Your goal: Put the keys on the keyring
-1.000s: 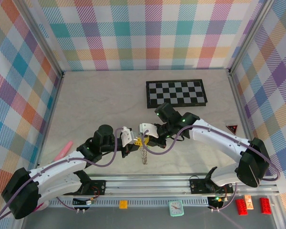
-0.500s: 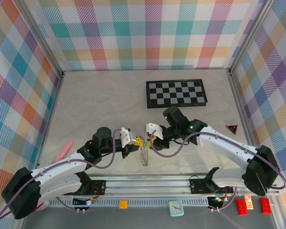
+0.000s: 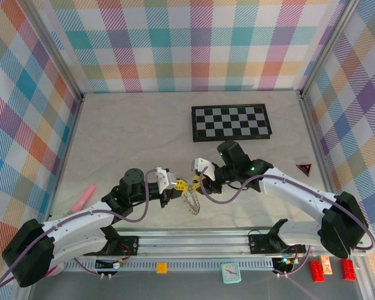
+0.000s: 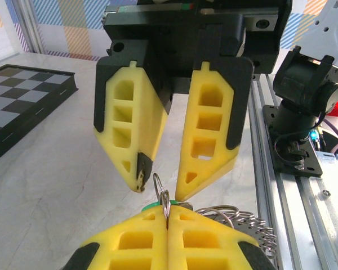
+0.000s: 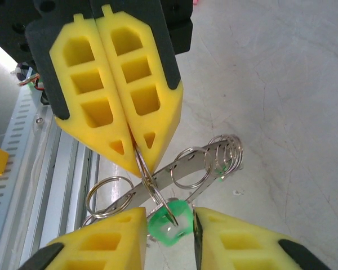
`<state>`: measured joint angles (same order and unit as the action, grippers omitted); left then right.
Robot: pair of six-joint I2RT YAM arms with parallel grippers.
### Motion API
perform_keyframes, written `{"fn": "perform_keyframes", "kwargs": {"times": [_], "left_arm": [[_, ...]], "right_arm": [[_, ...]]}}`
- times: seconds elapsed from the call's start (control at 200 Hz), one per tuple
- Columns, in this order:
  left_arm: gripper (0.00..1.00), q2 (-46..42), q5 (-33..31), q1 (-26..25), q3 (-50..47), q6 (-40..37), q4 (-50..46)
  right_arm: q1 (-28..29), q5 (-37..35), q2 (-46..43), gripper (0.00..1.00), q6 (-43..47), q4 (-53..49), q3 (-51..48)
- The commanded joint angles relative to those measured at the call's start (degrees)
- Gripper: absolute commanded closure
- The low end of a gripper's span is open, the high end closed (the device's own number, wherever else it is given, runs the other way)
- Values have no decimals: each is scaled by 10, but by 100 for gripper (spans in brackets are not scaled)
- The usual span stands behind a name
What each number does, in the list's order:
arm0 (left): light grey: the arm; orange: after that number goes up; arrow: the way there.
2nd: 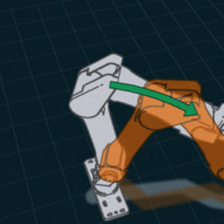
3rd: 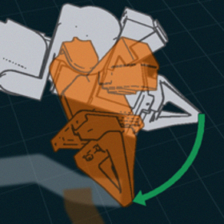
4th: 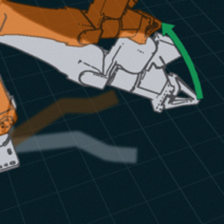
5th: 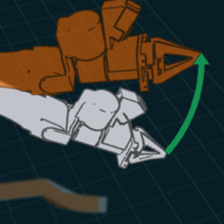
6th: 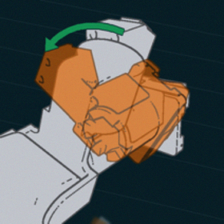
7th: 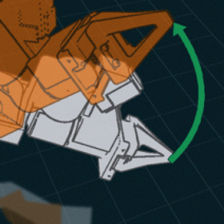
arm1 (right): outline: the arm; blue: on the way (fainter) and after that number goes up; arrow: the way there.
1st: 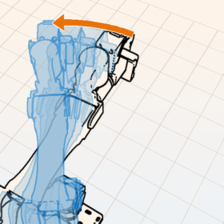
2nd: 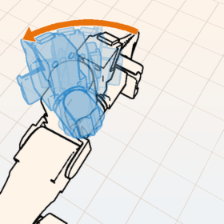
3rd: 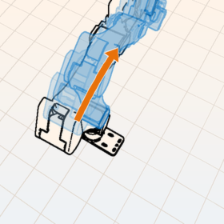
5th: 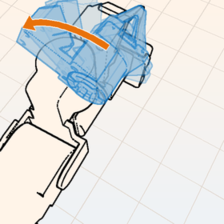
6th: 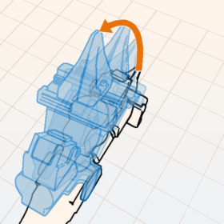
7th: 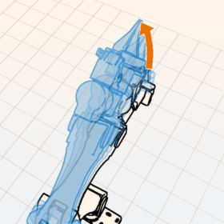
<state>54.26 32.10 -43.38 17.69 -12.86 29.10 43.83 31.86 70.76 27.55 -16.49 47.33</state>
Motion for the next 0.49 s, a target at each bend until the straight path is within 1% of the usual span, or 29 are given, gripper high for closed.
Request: {"fn": "perform_keyframes", "kwargs": {"times": [0.0,0.06,0.11,0.335,0.42,0.49], "left_arm": [[100,-6,14,-1,0,2,31],[100,-6,14,0,0,1,32],[100,-7,14,-1,1,1,32],[100,-9,14,-1,2,1,33],[100,-12,15,-1,2,0,33],[100,-13,15,-1,4,-3,31]], "right_arm": [[-2,25,-17,67,-1,14,-2],[-2,32,-19,68,3,11,0],[-3,33,-17,70,3,8,2],[-3,34,-5,93,8,0,7],[-3,25,2,98,9,-3,6],[-3,13,18,100,13,-13,9]]}}
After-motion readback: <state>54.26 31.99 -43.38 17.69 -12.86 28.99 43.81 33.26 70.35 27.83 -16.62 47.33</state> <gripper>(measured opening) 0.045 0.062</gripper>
